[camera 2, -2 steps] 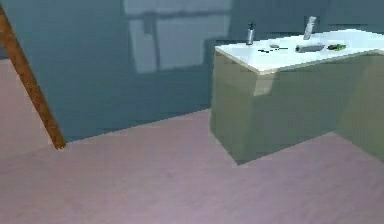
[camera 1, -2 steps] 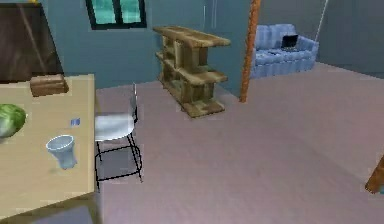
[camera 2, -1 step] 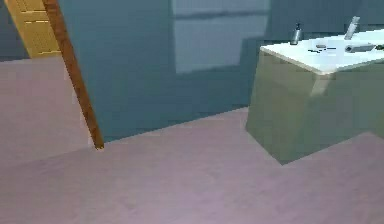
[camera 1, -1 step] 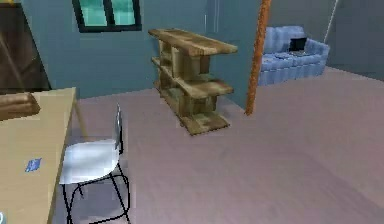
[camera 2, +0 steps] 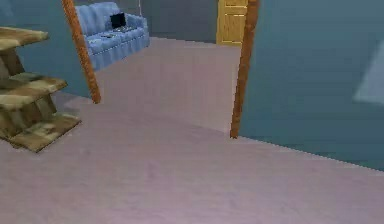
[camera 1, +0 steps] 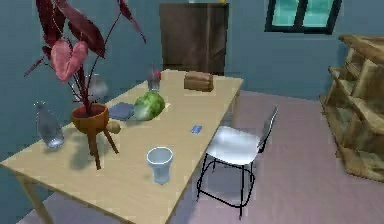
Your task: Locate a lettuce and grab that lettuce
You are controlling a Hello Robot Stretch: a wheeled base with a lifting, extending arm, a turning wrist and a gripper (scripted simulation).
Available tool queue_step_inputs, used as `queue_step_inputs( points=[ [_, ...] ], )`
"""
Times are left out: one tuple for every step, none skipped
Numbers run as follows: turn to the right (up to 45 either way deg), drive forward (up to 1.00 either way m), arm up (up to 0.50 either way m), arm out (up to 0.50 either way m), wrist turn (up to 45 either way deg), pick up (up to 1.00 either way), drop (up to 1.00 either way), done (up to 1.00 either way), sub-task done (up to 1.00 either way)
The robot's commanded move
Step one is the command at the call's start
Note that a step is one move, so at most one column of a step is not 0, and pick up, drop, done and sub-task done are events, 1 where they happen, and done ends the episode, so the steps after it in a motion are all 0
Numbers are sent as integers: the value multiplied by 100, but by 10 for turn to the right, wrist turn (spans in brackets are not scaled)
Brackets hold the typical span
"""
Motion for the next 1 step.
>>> queue_step_inputs(
  points=[
    [-450,0,0,0,0,0,0,0,0]
  ],
)
